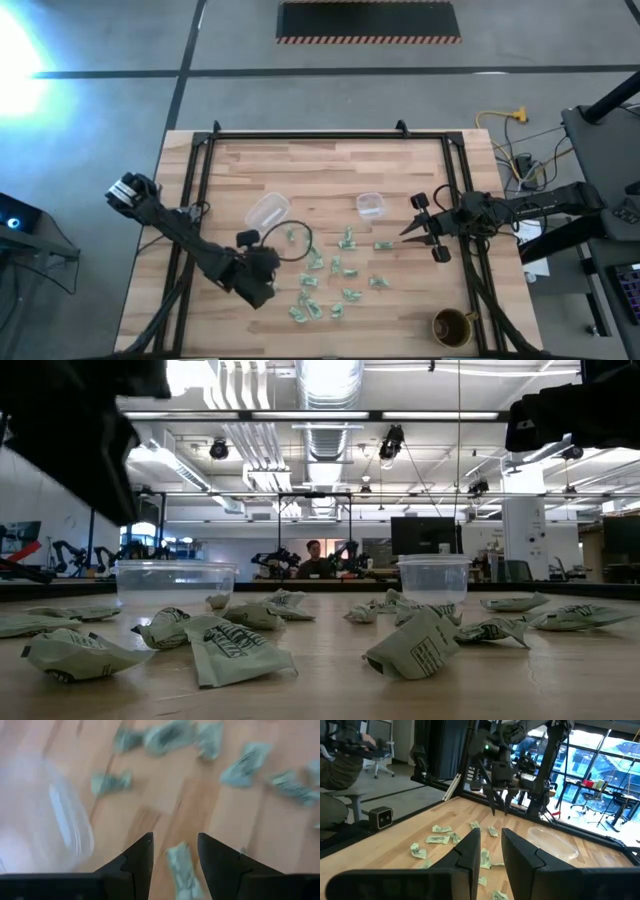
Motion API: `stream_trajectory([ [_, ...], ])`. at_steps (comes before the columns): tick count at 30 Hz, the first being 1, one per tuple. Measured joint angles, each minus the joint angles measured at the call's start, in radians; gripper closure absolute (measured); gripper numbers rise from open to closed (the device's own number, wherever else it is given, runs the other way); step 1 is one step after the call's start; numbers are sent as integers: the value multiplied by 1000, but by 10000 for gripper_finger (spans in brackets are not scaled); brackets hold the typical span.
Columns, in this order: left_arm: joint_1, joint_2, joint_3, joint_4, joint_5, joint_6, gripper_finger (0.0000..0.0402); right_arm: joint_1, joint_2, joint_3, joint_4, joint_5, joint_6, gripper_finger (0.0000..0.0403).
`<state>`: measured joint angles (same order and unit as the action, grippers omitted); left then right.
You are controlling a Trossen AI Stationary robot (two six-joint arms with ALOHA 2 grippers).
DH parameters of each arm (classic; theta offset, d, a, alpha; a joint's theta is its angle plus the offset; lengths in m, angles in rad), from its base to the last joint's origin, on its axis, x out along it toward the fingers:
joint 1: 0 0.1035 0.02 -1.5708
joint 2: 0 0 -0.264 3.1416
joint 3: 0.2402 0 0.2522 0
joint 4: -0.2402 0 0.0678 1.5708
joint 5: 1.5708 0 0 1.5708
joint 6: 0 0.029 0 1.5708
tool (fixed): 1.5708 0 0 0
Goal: Pick and place Stevia / Truvia into bins
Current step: Put the light green stevia packet into the left transparent container
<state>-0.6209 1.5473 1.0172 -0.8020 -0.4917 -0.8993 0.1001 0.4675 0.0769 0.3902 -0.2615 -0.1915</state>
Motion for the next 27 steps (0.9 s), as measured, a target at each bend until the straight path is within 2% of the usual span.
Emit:
stream_trajectory([
  [5,-7,6,-32,-1,118,-106,265,0,0,0,5,1,-23,335],
  [15,-6,6,-92,20,101,-129,265,0,0,0,9,1,-18,335],
  [27,-6,5,-187,161,97,-139,265,0,0,0,9,1,-18,335],
])
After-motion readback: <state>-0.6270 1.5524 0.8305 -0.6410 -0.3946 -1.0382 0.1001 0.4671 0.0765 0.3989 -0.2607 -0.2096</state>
